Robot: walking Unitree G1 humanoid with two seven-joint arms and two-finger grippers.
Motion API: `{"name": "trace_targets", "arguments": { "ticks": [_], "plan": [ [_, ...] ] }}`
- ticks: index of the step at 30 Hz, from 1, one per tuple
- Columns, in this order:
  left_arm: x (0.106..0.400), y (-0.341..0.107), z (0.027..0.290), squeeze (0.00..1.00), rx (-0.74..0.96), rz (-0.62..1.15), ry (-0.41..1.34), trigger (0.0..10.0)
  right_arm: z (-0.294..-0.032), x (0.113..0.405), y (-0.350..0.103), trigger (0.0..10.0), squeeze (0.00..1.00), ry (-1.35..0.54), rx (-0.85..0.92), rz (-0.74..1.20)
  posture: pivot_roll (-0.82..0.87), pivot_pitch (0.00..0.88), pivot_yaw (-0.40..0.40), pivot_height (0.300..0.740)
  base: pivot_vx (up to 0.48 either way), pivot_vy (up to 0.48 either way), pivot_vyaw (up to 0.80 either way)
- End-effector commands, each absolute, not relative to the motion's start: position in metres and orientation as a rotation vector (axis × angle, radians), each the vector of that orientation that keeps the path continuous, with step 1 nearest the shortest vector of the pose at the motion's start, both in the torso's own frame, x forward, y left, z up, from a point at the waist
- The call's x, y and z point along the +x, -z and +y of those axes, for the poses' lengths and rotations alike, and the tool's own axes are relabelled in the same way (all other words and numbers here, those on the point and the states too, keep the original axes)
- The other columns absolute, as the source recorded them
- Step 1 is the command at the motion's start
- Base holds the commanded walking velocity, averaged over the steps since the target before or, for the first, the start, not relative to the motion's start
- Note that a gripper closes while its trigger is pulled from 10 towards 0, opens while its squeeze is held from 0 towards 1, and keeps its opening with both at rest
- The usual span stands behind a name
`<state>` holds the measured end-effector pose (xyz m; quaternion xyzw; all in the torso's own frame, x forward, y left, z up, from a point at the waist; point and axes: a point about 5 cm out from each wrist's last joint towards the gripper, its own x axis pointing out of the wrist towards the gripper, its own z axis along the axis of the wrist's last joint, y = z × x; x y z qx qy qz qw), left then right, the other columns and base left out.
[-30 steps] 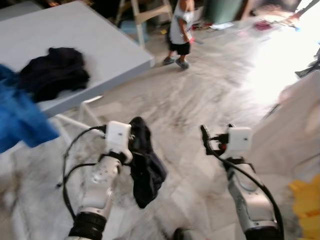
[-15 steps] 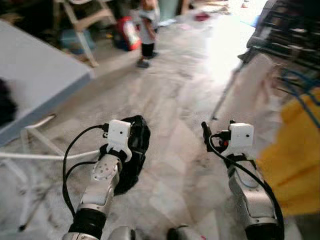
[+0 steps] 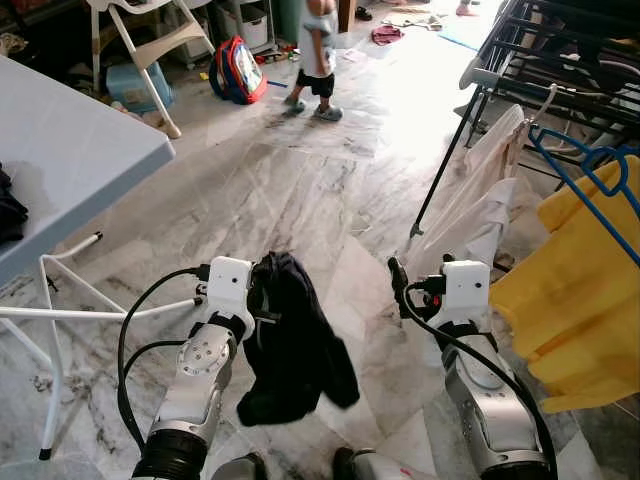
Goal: Hang hanger
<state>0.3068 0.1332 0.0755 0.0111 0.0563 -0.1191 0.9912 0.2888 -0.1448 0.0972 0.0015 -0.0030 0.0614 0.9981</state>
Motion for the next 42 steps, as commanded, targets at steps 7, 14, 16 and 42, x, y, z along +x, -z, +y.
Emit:
{"name": "trace_targets", "arguments": {
  "ticks": [7,14,16,42],
  "plan": [
    [0.3131,-0.0828,0.1362,0.00,0.001,0.084,0.255,10.0,-0.1459,0.2891,-0.0997,10.0,0.00,-0.120,-0.004,-0.007,-0.12,0.164,-0.005,0.740,0.079,0.000,-0.73],
    [0.3091,-0.0800,0.1310,0.00,-0.009,0.090,0.283,10.0,-0.1445,0.2875,-0.0986,10.0,0.00,-0.116,-0.002,-0.005,-0.12,0.172,-0.003,0.740,0.317,0.000,-0.80],
    [0.3089,-0.0800,0.1310,0.00,-0.009,0.090,0.286,10.0,-0.1442,0.2873,-0.0984,10.0,0.00,-0.117,-0.002,-0.004,-0.12,0.173,-0.003,0.740,0.319,0.000,-0.80],
    [0.3060,-0.0791,0.1321,0.00,-0.024,0.094,0.286,10.0,-0.1440,0.2864,-0.0992,10.0,0.00,-0.118,-0.009,-0.003,-0.12,0.181,-0.010,0.740,0.185,0.000,-0.57]
  ]
}}
